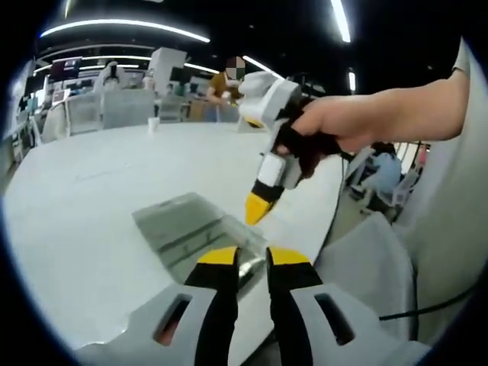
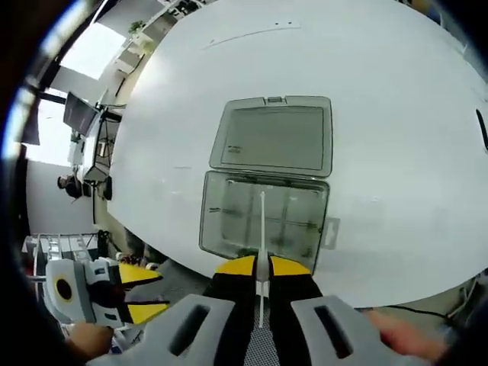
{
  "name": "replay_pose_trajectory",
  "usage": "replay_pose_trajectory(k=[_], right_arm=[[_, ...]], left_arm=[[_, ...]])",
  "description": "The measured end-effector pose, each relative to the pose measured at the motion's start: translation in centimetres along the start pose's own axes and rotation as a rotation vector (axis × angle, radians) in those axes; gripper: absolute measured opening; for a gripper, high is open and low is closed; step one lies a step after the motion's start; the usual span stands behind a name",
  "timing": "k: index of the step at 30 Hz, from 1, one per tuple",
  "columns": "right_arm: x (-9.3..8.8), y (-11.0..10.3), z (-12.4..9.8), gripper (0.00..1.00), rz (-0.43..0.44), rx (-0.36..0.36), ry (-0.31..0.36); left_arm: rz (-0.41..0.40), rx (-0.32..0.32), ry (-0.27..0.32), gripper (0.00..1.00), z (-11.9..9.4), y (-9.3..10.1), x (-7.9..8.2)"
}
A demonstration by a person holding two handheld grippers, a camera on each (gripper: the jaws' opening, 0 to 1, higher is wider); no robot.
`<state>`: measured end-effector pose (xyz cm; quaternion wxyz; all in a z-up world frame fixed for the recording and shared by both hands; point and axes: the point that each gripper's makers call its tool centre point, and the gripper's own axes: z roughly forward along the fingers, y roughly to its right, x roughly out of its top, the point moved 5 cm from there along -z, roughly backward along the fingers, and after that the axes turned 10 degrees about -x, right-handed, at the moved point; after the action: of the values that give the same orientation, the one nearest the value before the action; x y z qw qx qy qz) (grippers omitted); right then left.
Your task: Insert the divider into the dual guide fixture by aligning both edges with the guide slots and pushing it downward to the bottom, including one-sided entry, uneven engagement, binding, and posture correction.
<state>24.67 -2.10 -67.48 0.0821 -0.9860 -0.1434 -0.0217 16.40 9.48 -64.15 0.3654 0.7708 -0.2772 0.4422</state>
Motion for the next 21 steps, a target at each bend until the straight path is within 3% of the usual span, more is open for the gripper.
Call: replay_pose_trajectory(k=[21], right_arm=[[0.59, -0.02, 0.99, 0.00, 0.010, -0.032, -0.030]], left_arm=[[0.032, 0.038, -0.039, 0.14, -0.37, -0.16, -0.91]])
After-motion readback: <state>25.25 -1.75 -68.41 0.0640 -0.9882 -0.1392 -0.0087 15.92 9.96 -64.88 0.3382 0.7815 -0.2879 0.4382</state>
